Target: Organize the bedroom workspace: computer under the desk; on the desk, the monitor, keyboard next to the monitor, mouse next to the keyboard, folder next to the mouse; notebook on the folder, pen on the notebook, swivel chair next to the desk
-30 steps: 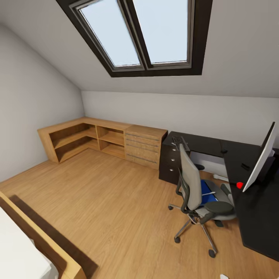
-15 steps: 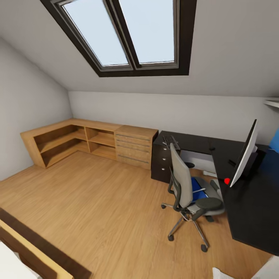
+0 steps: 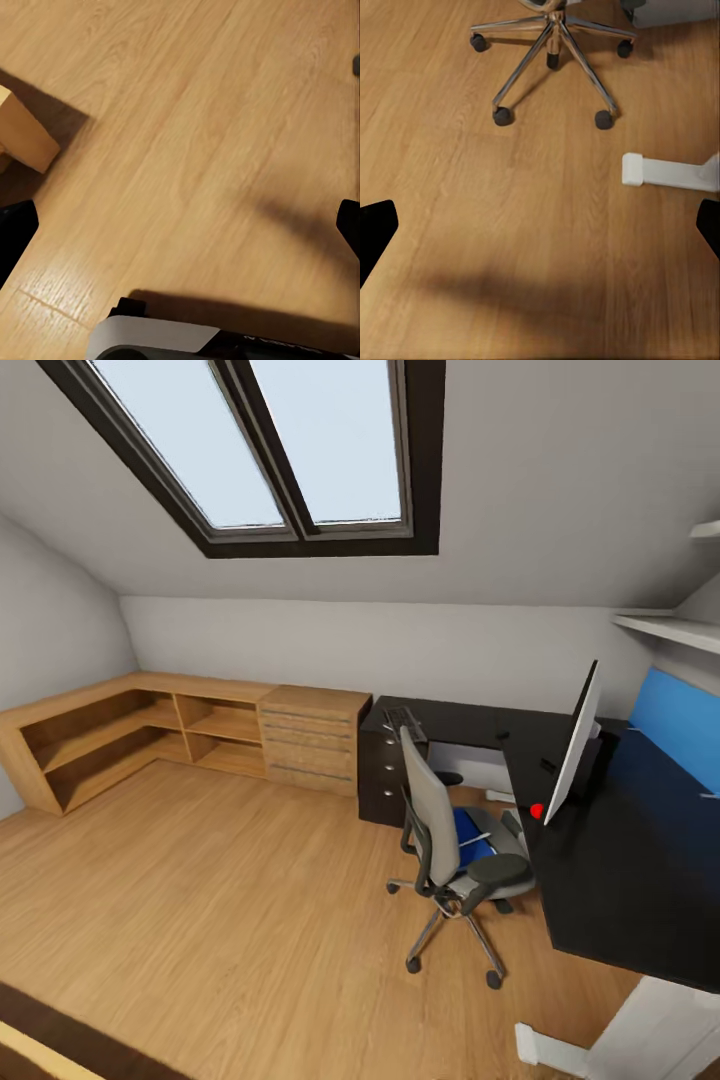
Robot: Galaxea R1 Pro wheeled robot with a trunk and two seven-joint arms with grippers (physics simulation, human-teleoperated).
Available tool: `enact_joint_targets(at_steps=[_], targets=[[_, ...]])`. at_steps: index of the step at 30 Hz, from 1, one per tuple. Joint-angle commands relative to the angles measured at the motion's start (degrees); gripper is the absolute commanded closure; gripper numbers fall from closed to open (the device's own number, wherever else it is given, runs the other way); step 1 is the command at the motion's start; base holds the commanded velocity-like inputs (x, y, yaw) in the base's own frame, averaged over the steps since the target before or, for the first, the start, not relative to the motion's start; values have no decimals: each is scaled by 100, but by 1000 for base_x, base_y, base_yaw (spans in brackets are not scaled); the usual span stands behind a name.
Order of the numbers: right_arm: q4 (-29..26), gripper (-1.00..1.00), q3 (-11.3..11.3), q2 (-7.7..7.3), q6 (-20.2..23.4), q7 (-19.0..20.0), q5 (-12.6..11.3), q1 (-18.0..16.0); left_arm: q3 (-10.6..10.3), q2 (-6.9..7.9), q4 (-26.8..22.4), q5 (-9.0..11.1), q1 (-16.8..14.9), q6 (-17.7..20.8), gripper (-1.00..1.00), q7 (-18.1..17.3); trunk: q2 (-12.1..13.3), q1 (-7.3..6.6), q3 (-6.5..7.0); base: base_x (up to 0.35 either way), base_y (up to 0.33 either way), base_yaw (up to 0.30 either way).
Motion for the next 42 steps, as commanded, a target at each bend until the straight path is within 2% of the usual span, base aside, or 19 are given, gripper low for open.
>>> enact_joint_targets(at_steps=[1,22,34,42], targets=[[5,-100,-1,0,-16,-13,0,-5,2,-1,0,23,-2,-16,-100,-2,-8,2,-9,0,0,-257],[13,-100,0,-5,-11,-13,-9,-5,2,-1,0,23,-2,-16,-100,-2,-8,2,-9,0,2,-257],[12,-100,3,-5,-11,-13,-6,-5,2,-1,-1,23,-2,-16,-100,-2,-8,2,-9,4,127,-257],[8,-100,3,-5,-11,-13,-1,-5,2,-1,3,23,-2,-16,-100,-2,-8,2,-9,36,18,-115]])
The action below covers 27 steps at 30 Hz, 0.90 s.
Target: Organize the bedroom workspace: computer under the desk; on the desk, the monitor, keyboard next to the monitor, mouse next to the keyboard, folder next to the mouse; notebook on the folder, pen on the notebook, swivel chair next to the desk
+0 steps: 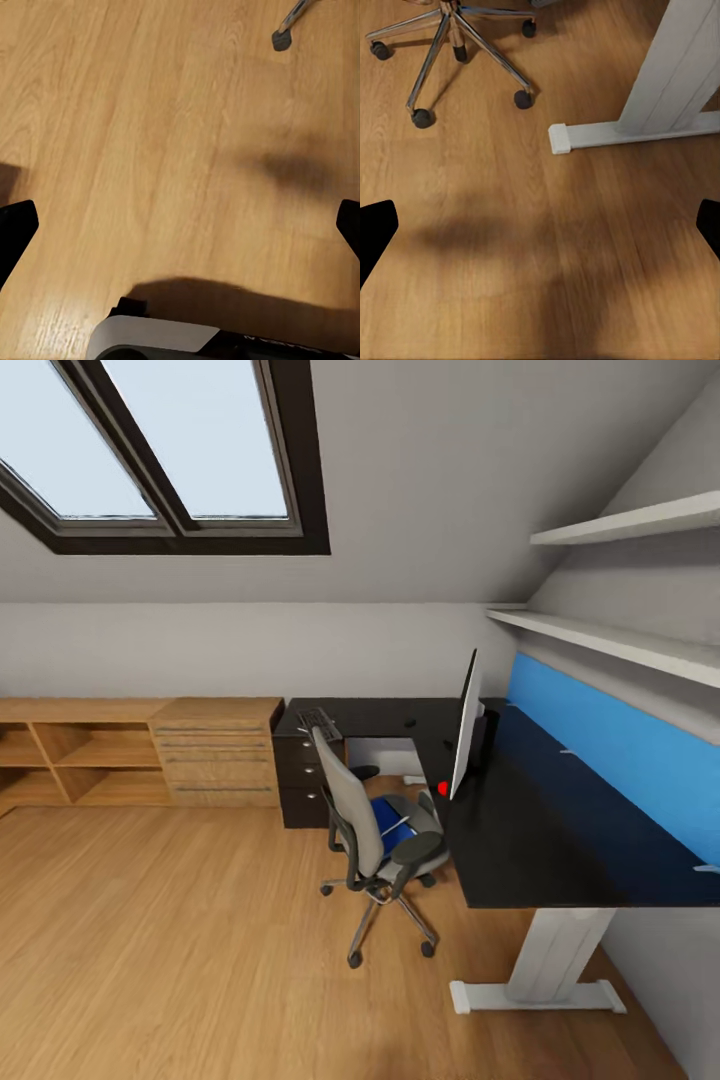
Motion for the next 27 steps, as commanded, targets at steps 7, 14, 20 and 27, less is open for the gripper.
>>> enact_joint_targets(at_steps=[7,14,20,27], targets=[[4,-100,0,1,-16,-14,1,-4,4,-1,-1,21,-3,-16,-100,-2,-7,3,-9,258,2,-13],[2,-100,0,1,-16,-16,1,-4,2,-1,1,21,-3,-16,-100,-2,-7,3,-9,185,0,-2],[4,-100,1,3,-18,-15,1,-4,3,-1,3,21,-3,-16,-100,-2,-7,3,-9,11,22,0],[2,-100,0,8,-23,-14,1,-4,5,-1,0,21,-3,-16,-100,-2,-7,3,-9,-95,99,0]])
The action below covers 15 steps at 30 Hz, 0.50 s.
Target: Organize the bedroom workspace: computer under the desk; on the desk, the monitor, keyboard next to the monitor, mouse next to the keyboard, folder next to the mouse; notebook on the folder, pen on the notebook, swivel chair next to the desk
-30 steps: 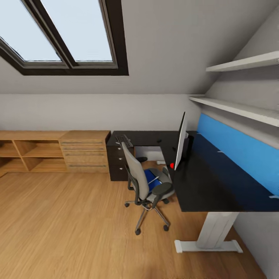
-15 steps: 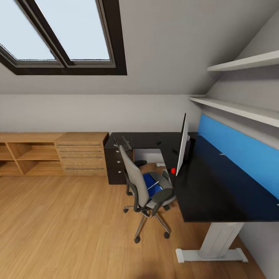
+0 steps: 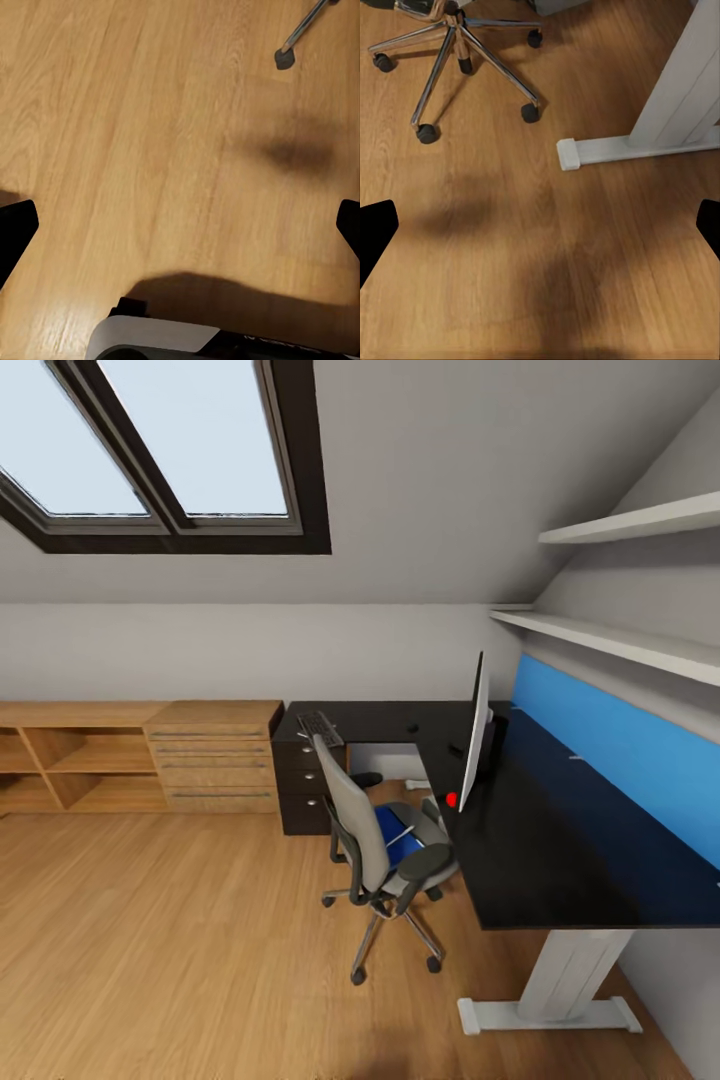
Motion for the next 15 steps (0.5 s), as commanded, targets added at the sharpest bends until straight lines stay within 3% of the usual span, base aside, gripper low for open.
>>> enact_joint_targets(at_steps=[1,15], targets=[[2,-100,-1,2,-15,-15,0,-4,2,-1,1,20,-3,-15,-100,-2,-8,1,-9,-34,34,0],[1,-100,-3,-6,-14,-18,-6,-4,-8,0,-29,15,-3,-11,-100,-2,-8,1,-9,-8,8,0]])
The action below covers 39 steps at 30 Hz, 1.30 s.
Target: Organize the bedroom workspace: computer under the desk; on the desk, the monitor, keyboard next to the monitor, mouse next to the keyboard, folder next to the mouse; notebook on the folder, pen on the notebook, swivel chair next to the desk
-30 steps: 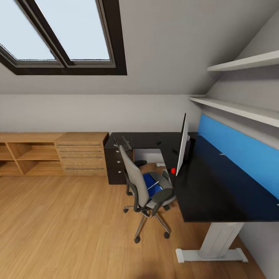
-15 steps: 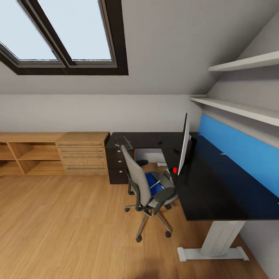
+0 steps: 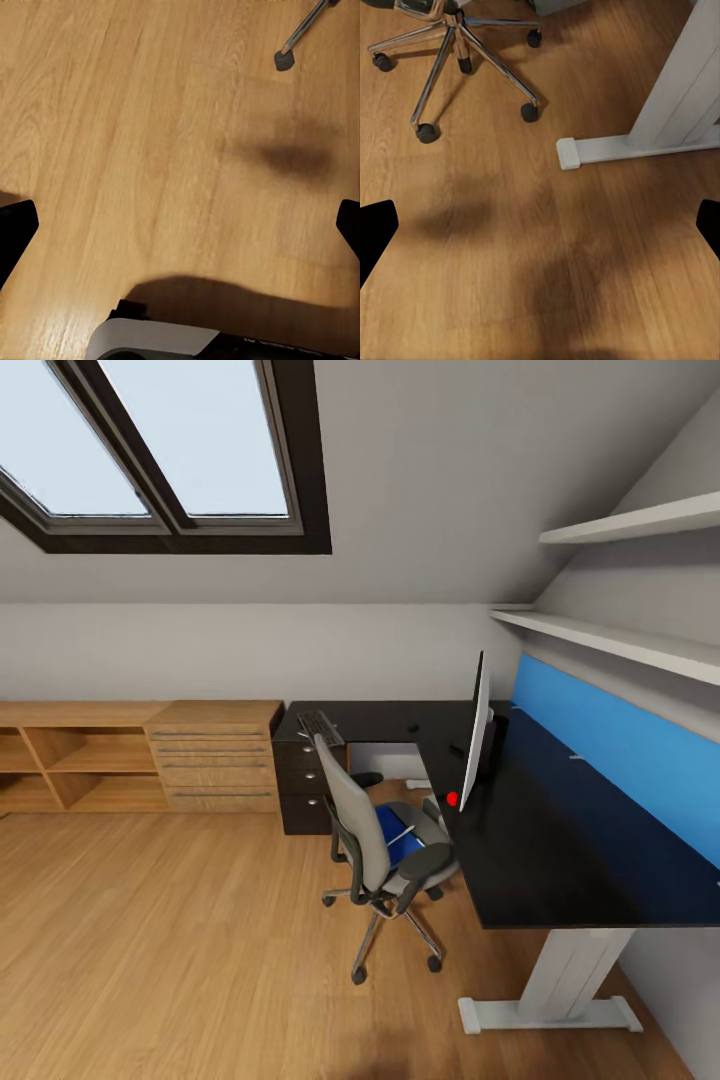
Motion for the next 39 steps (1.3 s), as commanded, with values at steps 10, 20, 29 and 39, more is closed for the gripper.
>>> enact_joint_targets(at_steps=[10,20,29,39], targets=[[-283,-100,-4,-9,51,-29,0,-4,1,3,-3,31,-3,-8,-100,60,-409,221,-189,0,0,0],[-947,-100,-5,-18,1001,-28,0,-125,14,2,-25,53,-3,23,-100,75,-810,441,-368,0,0,0],[-1212,-100,-5,-48,2178,-5,2,-707,18,-75,-179,61,-10,83,-100,100,-1171,639,-530,0,0,0],[-1211,-100,-13,-44,2323,-9,4,-1485,10,-236,-1207,52,-34,1598,-100,596,-1572,858,-709,0,0,0]])
